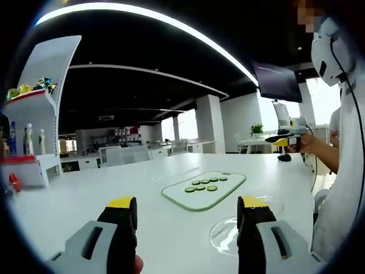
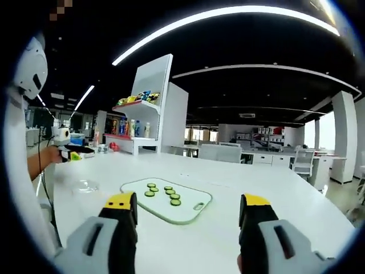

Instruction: Open the petri dish lid, add cucumber slices into the petri dish, and close the lid

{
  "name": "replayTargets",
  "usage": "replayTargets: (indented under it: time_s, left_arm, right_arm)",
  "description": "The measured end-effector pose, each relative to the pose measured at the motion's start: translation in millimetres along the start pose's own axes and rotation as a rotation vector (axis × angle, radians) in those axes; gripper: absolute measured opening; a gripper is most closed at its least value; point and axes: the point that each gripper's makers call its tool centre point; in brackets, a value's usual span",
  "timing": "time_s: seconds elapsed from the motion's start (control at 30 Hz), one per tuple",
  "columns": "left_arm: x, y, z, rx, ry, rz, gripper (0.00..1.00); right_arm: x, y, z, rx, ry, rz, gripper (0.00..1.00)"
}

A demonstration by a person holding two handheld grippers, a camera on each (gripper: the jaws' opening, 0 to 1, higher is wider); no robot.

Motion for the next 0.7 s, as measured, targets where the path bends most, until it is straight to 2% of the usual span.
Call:
replayTargets:
  time_s: [0.13,0.37,0.7]
  left_arm:
    - [2,-2.9,-0.2,0.001,0.0,-0.007,0.71]
    - [1,-3.5,-2.7,0.002,0.004,-0.012,0.71]
    - [-6,-3.8,-3.8,0.002,0.005,-0.02,0.71]
  right_arm:
    - [-8,3,-0.8,0.016,0.017,0.021,0.72]
    - [-21,9,6.3,0.038,0.01,0.063,0.72]
    - [-31,20,1.3,0.047,0.029,0.098,0.72]
Point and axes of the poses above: the point that each gripper's makers call its tool centre point, and the gripper's own axes: x roughly forward along the fingers, y roughly to its right, z roughly out of its underside, and after that the axes turned 2 degrees about -y, right-handed
